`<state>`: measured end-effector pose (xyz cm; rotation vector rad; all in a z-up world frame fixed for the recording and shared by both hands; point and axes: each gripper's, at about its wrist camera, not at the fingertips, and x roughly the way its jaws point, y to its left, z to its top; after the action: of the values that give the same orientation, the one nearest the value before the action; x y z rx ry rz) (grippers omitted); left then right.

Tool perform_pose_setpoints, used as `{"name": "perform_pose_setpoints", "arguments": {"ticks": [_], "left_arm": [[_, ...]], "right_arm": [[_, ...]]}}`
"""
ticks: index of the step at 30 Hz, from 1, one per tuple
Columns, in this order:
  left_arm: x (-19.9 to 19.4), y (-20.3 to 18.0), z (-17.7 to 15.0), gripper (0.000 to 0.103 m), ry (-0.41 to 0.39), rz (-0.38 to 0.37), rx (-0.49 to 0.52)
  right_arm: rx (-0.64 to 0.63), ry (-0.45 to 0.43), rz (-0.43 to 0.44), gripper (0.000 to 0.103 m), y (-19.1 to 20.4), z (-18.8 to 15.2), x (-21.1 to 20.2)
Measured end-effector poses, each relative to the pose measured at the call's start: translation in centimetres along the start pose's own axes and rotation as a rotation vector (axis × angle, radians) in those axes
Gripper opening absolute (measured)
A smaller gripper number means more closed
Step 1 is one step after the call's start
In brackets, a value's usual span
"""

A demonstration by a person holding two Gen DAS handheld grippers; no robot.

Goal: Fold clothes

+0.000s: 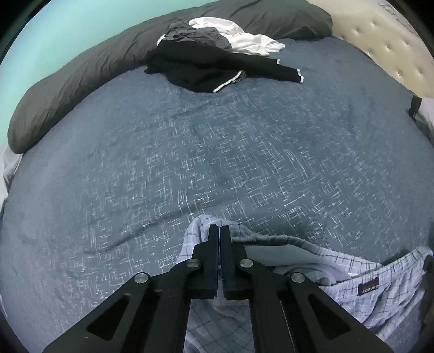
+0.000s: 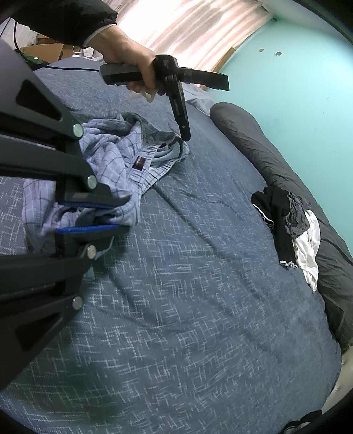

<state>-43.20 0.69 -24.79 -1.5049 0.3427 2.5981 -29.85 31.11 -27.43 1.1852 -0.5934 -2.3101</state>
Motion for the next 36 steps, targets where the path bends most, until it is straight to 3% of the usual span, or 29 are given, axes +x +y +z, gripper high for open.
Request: {"name": "perform_pose_setpoints", "arguments": {"ticks": [8, 23, 31, 36], "left_arm": [[0.6, 0.1, -0.6, 0.026, 0.027, 0.001, 0.004], [0.1, 1.3, -1.4, 0.027, 0.003, 0.013, 0.023], [0.5, -0.3, -1.3, 0.027, 0.0, 0.017, 0.106], [1.4, -0.4, -1.1, 0.024, 0.015, 0.006, 0.098]], "right_arm": [[0.001, -0.001, 0.002, 0.01, 0.0, 0.0, 0.0], [-0.003, 0.001, -0.001, 0.01, 0.0, 0.0, 0.1], [-0.002, 0.002, -0.001, 0.01, -0.2, 0.1, 0.2], [-0.002, 0.001, 0.0, 0.01, -0.2, 0.0, 0.2]]}}
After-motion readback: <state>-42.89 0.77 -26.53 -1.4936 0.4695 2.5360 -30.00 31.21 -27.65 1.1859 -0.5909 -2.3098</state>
